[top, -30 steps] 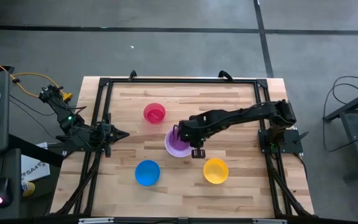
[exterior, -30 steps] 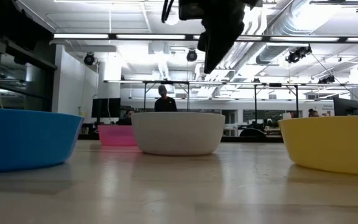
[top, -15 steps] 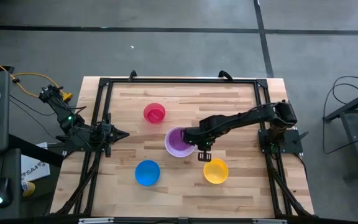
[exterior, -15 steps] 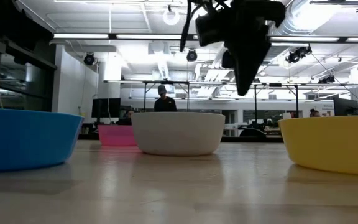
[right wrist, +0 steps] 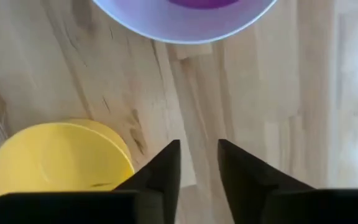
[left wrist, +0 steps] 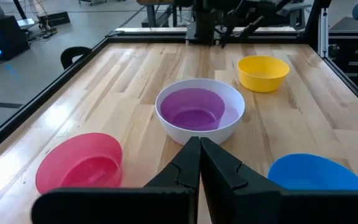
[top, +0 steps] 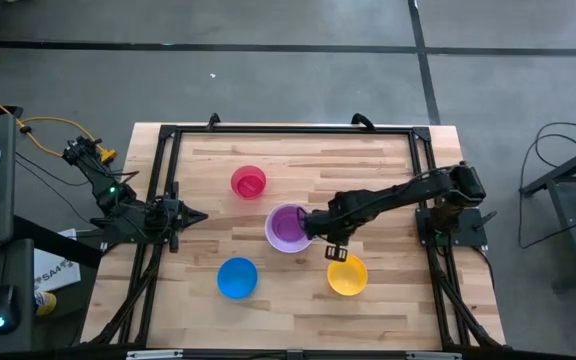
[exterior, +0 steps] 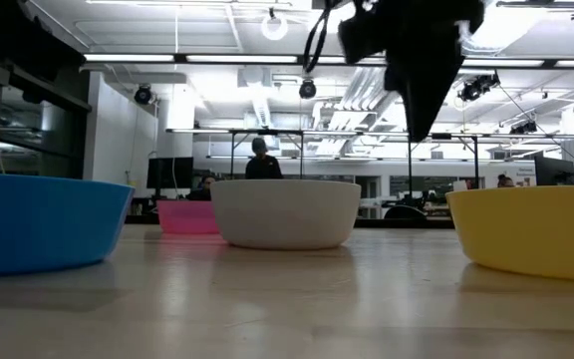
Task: Nest bowls inside each other
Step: Stack the yellow bowl on the violet bowl
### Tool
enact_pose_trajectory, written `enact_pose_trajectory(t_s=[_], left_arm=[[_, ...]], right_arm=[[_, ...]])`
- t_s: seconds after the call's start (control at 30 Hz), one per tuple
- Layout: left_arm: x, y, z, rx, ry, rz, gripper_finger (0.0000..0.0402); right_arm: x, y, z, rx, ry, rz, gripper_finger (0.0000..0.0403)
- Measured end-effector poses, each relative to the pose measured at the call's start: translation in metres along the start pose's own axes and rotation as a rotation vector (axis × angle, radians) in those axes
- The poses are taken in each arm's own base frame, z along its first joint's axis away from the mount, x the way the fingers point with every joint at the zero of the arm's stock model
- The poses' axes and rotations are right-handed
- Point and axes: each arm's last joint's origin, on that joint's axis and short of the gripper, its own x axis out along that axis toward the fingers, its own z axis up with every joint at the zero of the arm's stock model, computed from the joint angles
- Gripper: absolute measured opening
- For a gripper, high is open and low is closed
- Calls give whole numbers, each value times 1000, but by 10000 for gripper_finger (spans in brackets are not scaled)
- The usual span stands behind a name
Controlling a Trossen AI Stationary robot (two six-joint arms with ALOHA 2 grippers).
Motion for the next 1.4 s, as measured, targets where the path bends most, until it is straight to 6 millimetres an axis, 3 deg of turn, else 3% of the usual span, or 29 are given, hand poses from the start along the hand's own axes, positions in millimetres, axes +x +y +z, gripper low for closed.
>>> enact_pose_trajectory(t_s=[0.2, 0.33, 0.57, 0.9, 1.4], left_arm=[[0, 0, 0, 1, 2, 1, 12], [0, 0, 0, -3, 1, 0, 12], [0, -1, 0, -15, 4, -17, 12], [0, -1, 0, -31, 2, -18, 12], [0, -1, 1, -38, 0, -20, 12]], right_arm=[[-19, 5, -18, 79, -20, -50, 166], [-20, 6, -29, 184, -31, -65, 184], [-5, 7, -55, 339, -20, -65, 186], [2, 11, -61, 555, 1, -54, 186], [-3, 55, -81, 363, -47, 31, 185]])
